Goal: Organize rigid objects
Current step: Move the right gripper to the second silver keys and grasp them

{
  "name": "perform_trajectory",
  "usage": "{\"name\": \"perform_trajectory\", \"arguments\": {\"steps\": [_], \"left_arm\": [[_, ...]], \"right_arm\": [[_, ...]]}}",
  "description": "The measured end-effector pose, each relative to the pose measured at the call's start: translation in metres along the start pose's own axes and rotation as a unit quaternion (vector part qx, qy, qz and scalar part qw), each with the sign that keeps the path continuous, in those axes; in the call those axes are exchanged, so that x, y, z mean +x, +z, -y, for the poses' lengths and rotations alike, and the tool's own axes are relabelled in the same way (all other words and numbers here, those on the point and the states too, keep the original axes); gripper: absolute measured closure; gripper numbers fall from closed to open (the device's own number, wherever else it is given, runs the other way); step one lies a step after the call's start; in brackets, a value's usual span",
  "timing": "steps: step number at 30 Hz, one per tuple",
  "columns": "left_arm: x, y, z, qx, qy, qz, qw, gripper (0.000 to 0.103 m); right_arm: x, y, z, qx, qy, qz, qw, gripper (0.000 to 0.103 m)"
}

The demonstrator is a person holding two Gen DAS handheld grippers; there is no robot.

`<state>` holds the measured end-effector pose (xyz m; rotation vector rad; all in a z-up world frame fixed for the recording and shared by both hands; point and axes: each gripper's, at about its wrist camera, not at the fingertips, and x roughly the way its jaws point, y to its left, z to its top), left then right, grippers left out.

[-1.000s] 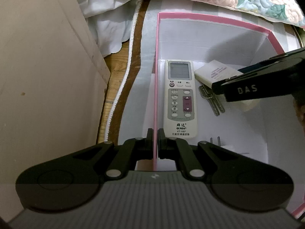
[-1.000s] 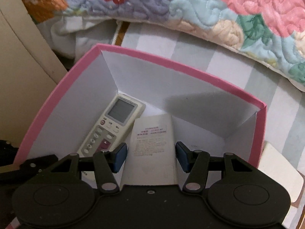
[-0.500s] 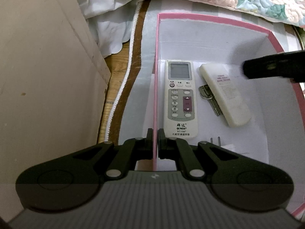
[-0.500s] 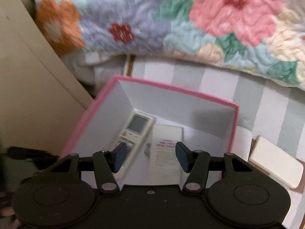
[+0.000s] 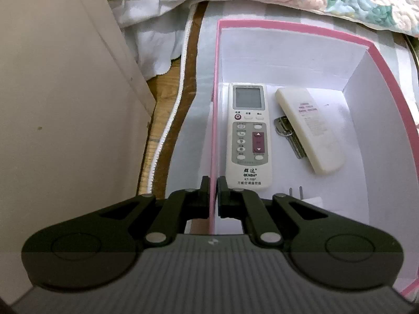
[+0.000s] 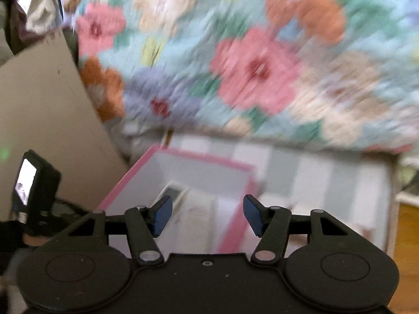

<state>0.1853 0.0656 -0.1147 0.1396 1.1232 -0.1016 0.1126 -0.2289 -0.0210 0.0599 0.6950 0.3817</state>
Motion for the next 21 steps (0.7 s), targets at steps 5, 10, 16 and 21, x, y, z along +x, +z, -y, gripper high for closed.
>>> {"name": "perform_trajectory", "arguments": {"steps": [5, 10, 16, 21], "left_arm": [[0.006, 0.002, -0.001, -0.003, 0.002, -0.012, 0.9999, 0.098], [0.004, 0.001, -0.002, -0.003, 0.000, -0.009, 0.9999, 0.098], [0.004, 0.001, 0.000, 0.000, 0.002, -0.009, 1.0000, 0.098], [0.004, 0.002, -0.003, -0.013, -0.007, -0.012, 0.9998, 0.099]], "right_arm": [[-0.016, -0.022, 0.033, 0.023, -0.007, -0.030, 0.999, 0.038], [-0.005, -0.051, 0.054, 0.021, -0.046, -0.097, 0.994, 0.038], [0.014, -0.092, 0.077, 0.020, -0.088, -0.155, 0.984, 0.039], [0.018, -0.107, 0.105, 0.113, -0.097, -0.151, 0.977, 0.044]]}}
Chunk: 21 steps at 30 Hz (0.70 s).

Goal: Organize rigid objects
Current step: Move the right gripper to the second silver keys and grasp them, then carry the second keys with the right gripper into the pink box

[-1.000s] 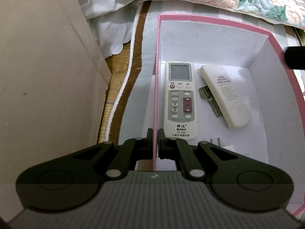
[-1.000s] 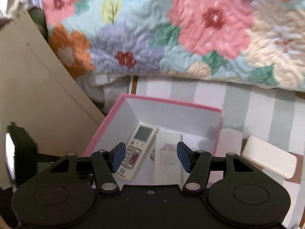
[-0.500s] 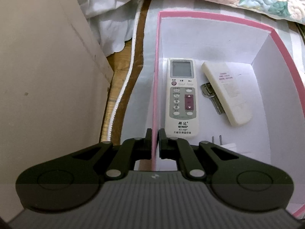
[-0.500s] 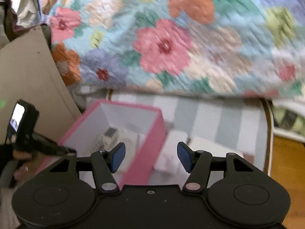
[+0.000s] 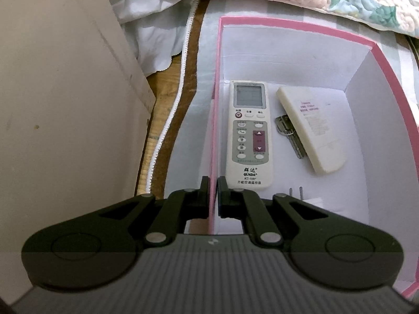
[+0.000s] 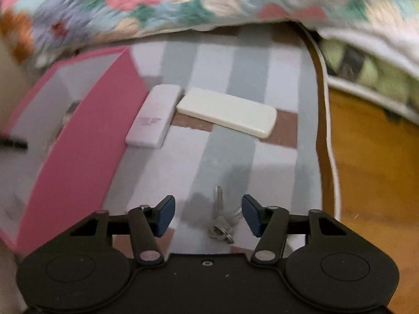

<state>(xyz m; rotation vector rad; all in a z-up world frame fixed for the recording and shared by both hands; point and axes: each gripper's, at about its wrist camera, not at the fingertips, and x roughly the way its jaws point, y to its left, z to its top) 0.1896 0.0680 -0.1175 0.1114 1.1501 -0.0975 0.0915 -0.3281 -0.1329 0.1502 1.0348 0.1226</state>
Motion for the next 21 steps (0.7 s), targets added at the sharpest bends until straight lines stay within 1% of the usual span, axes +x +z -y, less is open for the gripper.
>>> {"name": "perform_trajectory", "arguments": {"steps": [2, 5, 7, 9, 10, 11, 17, 21], "left_arm": [[-0.001, -0.001, 0.000, -0.002, -0.002, 0.000, 1.0000, 0.099], [-0.003, -0.001, 0.000, 0.000, -0.002, 0.004, 1.0000, 0.099], [-0.003, -0.001, -0.001, -0.002, -0.003, 0.004, 1.0000, 0.099], [-0.003, -0.001, -0.001, -0.003, -0.003, 0.003, 1.0000, 0.099], [-0.003, -0.002, -0.001, -0.002, -0.004, 0.003, 1.0000, 0.099], [-0.003, -0.001, -0.001, -0.002, -0.004, 0.003, 1.0000, 0.099], [-0.003, -0.001, 0.000, -0.005, -0.006, 0.002, 1.0000, 0.099], [-0.003, -0.001, 0.000, -0.005, -0.007, 0.002, 1.0000, 0.099]], "right_arm": [[0.004, -0.002, 0.001, -0.004, -0.008, -0.003, 1.000, 0.044], [0.016, -0.009, -0.001, -0.022, -0.018, -0.026, 0.999, 0.046], [0.023, -0.015, -0.001, -0.030, -0.034, -0.034, 0.998, 0.049], [0.030, -0.018, 0.000, -0.036, -0.047, -0.046, 0.997, 0.060], [0.033, -0.020, -0.001, -0.039, -0.052, -0.048, 0.997, 0.068], [0.031, -0.020, -0.003, -0.045, -0.055, -0.041, 0.997, 0.073], [0.012, -0.015, -0.020, -0.056, -0.041, -0.019, 0.997, 0.073], [-0.004, -0.012, -0.035, -0.058, -0.019, -0.003, 0.998, 0.073]]}}
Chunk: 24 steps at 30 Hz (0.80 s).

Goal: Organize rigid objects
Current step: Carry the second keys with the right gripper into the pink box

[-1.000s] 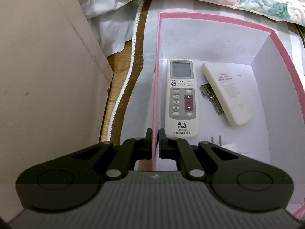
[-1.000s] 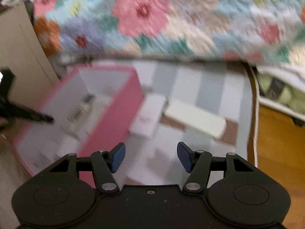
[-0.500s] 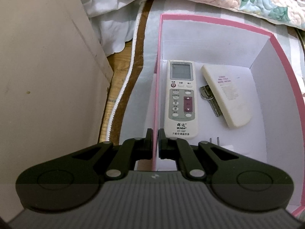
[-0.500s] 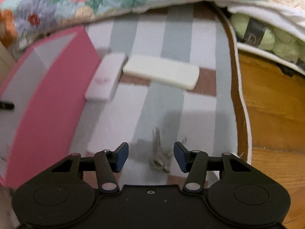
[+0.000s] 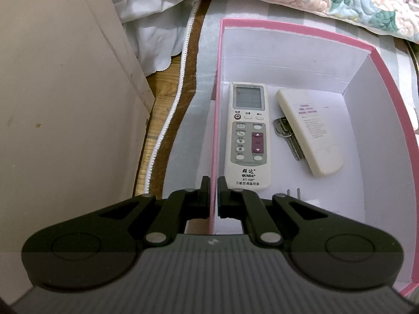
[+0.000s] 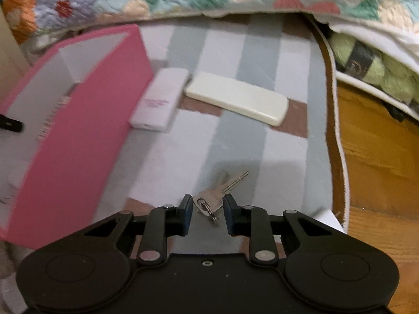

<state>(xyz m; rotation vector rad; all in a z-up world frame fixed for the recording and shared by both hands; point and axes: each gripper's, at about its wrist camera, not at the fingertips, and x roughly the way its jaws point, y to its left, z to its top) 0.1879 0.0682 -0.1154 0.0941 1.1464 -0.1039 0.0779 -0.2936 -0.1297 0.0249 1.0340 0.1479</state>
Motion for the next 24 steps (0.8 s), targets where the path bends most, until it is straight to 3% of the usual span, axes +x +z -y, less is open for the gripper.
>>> {"name": "perform_trajectory", "arguments": {"steps": [15, 19, 24], "left_arm": [[-0.001, -0.001, -0.001, -0.001, -0.002, 0.003, 1.0000, 0.099], [-0.002, -0.001, -0.002, -0.001, -0.004, 0.005, 1.0000, 0.099], [-0.002, 0.000, -0.003, -0.001, -0.004, 0.005, 1.0000, 0.100]], "right_arm": [[-0.102, 0.038, -0.067, -0.026, 0.100, 0.092, 0.990, 0.073], [-0.115, 0.050, -0.090, -0.054, 0.128, 0.090, 0.986, 0.073], [-0.101, 0.066, -0.113, -0.083, 0.156, 0.065, 0.982, 0.073]]}}
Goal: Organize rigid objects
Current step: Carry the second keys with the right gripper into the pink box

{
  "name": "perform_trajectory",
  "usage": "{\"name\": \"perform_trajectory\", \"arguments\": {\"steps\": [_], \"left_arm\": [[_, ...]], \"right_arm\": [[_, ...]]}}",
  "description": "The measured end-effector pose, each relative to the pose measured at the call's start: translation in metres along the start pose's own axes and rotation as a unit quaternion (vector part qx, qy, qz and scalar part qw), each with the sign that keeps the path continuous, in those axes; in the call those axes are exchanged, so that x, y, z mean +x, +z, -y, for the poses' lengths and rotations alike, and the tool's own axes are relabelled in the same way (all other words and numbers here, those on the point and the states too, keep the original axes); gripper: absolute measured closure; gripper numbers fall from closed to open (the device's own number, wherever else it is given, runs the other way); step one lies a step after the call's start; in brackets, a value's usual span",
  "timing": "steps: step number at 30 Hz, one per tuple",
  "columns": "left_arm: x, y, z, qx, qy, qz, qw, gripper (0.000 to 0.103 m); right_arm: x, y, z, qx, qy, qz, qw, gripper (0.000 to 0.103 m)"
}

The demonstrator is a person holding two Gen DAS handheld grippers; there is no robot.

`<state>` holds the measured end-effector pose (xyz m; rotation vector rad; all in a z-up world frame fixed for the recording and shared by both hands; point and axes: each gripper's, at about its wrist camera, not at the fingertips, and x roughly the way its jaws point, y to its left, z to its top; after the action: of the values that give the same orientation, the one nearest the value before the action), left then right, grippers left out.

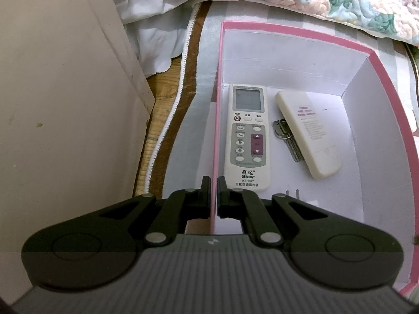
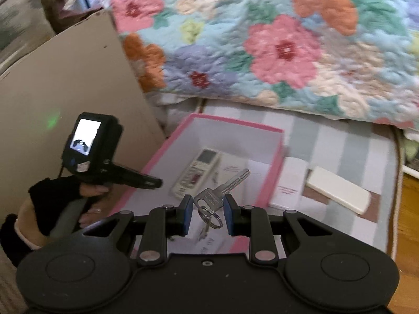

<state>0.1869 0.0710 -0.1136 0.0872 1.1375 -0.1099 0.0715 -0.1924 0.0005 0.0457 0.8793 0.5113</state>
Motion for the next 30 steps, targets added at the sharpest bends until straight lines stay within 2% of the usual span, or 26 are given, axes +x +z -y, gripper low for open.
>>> {"name": "perform_trajectory", "arguments": {"steps": [7, 13, 22, 28, 30], "left_arm": [[0.000, 0.000, 0.001, 0.003, 0.003, 0.001, 1.0000, 0.099], [-0.001, 0.000, 0.002, 0.004, 0.004, 0.002, 1.0000, 0.099], [-0.001, -0.001, 0.002, 0.008, 0.006, 0.003, 0.9999, 0.099], [-0.001, -0.001, 0.002, 0.010, 0.008, 0.002, 0.9999, 0.099], [-0.001, -0.001, 0.003, 0.009, 0.009, 0.002, 0.9999, 0.099]], "right_arm": [[0.057, 0.021, -0.005, -0.064, -0.019, -0.046, 0.997, 0.073], [0.107, 0.036, 0.011, -0.057, -0.038, -0.079, 0.995, 0.073], [0.149, 0.043, 0.014, -0.080, -0.088, -0.102, 0.988, 0.073], [0.162, 0.044, 0.021, -0.051, -0.091, -0.102, 0.989, 0.072], [0.162, 0.043, 0.019, -0.045, -0.094, -0.100, 0.990, 0.067]]}}
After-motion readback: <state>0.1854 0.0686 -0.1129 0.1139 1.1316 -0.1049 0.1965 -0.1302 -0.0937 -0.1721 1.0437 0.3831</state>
